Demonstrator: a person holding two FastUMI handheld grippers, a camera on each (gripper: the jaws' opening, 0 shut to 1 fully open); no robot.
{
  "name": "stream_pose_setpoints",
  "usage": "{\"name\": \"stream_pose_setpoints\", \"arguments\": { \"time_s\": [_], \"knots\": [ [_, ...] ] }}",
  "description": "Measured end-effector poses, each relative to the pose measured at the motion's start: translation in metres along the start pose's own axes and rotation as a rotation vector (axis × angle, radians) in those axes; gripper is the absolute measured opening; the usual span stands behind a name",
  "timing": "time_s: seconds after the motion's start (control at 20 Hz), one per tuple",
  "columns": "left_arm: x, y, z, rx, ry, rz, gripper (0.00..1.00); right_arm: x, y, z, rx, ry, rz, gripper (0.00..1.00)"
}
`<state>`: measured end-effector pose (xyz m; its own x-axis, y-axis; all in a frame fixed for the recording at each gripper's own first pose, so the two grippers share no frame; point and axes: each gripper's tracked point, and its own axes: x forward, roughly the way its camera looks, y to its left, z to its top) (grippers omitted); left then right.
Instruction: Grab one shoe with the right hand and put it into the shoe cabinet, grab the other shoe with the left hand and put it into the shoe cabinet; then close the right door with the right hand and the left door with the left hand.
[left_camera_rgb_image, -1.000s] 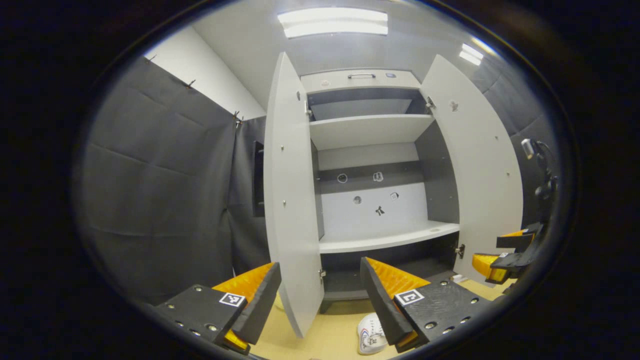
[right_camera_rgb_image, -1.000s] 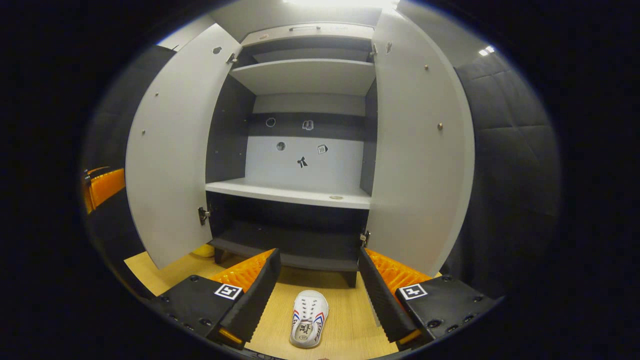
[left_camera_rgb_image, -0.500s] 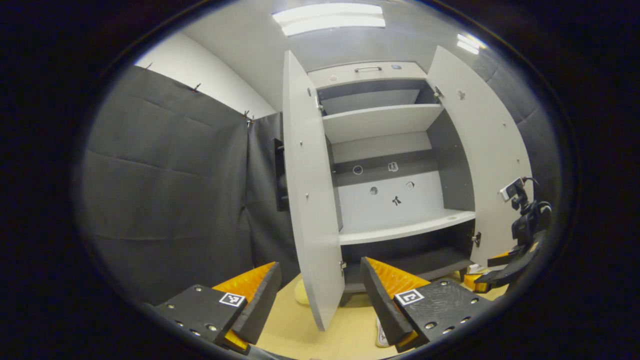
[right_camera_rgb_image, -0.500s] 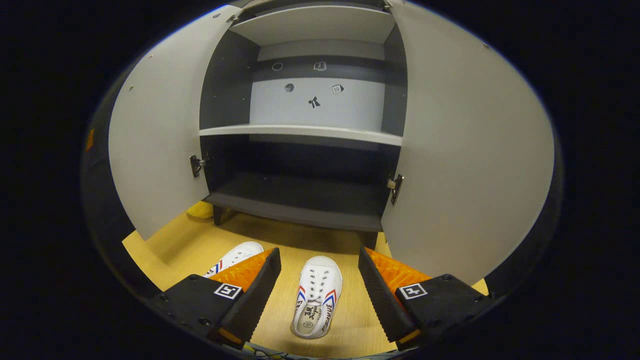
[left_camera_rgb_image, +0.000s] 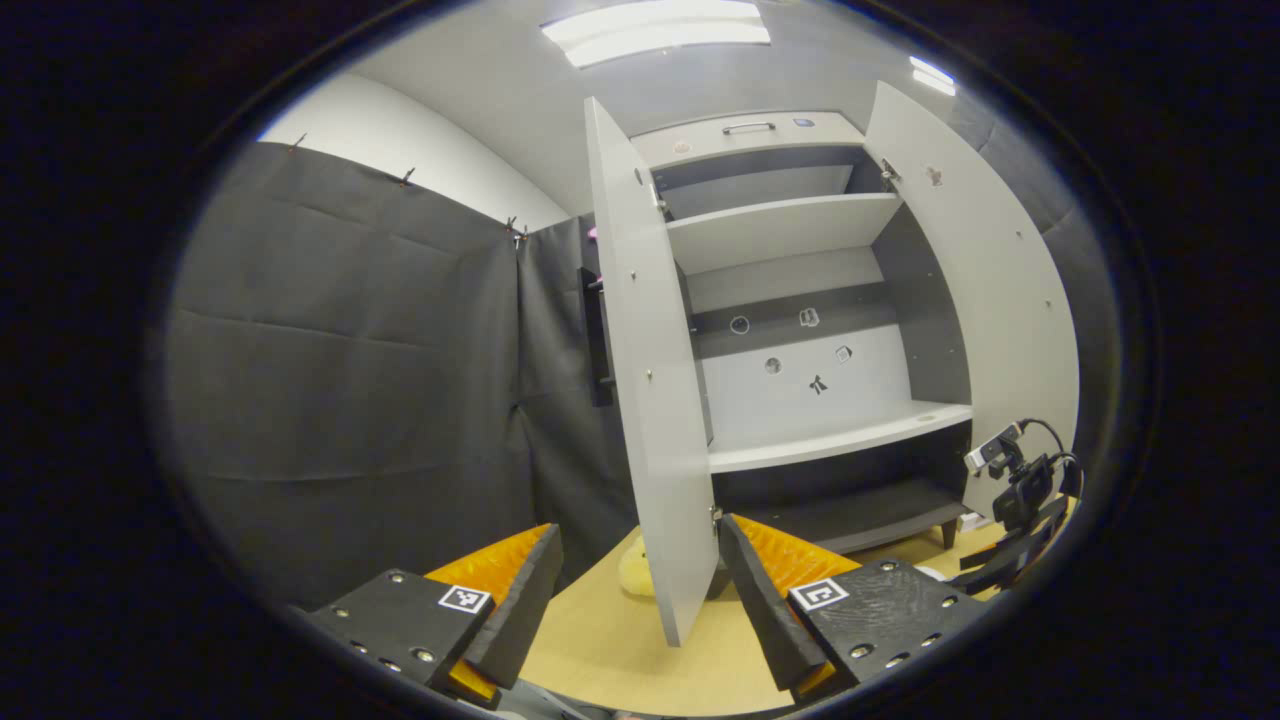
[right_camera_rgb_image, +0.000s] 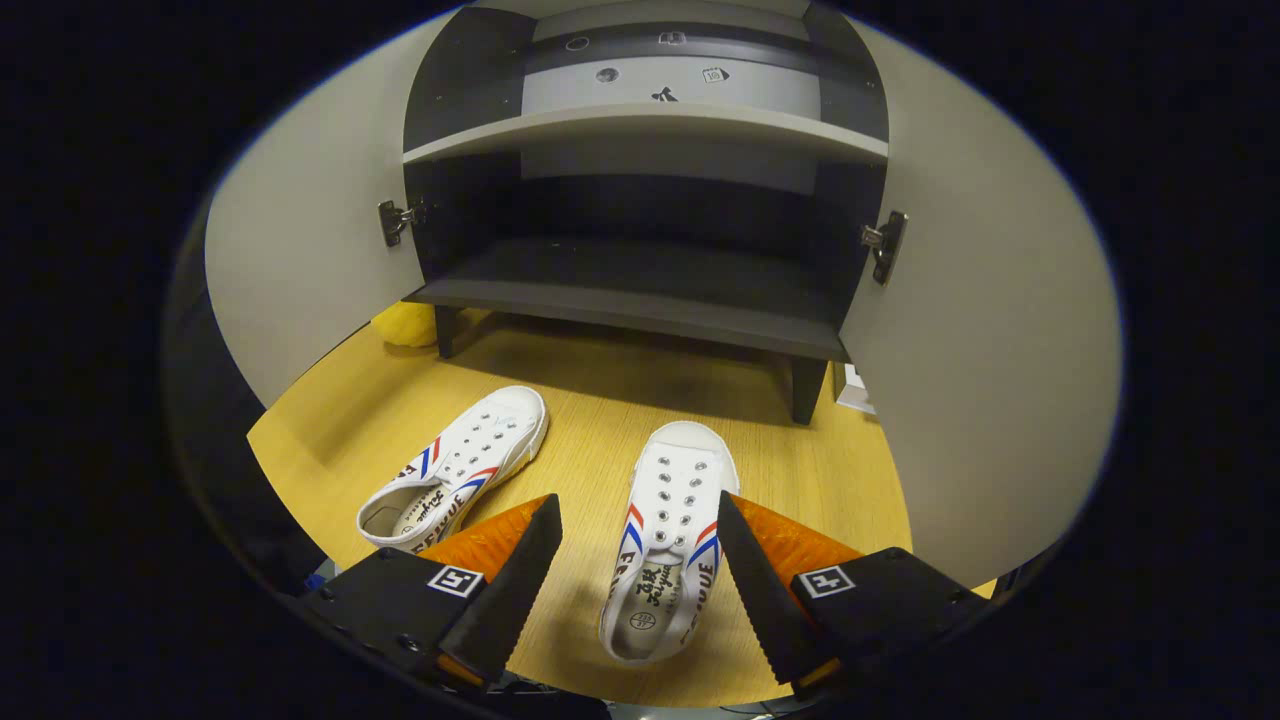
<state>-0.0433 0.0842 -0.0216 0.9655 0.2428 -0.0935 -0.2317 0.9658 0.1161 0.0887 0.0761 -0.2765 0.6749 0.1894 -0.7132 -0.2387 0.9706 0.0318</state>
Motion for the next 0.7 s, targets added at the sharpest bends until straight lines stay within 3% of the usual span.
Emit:
{"name": "stream_pose_setpoints", "arguments": {
  "time_s": [0.35, 0.4, 0.5, 0.55, 0.65, 0.7],
  "knots": [
    [-0.002, 0.005, -0.007, -0.003, 0.025, 0.014, 0.93, 0.026, 0.012, -0.026, 0.057, 0.119, 0.053, 0.96],
    [-0.002, 0.005, -0.008, -0.004, 0.028, 0.012, 0.93, 0.032, 0.013, -0.031, 0.067, 0.142, 0.057, 0.87],
    [-0.003, 0.004, -0.008, -0.003, 0.032, 0.009, 0.93, 0.038, 0.016, -0.038, 0.085, 0.178, 0.067, 0.92],
    [-0.004, 0.003, -0.008, 0.0, 0.032, 0.008, 0.93, 0.041, 0.015, -0.041, 0.087, 0.188, 0.062, 0.84],
    [-0.005, 0.003, -0.005, 0.005, 0.03, 0.009, 0.93, 0.046, 0.014, -0.043, 0.094, 0.2, 0.054, 0.86],
    [-0.005, 0.002, -0.003, 0.006, 0.029, 0.01, 0.93, 0.051, 0.013, -0.044, 0.092, 0.207, 0.051, 0.77]
  ]
}}
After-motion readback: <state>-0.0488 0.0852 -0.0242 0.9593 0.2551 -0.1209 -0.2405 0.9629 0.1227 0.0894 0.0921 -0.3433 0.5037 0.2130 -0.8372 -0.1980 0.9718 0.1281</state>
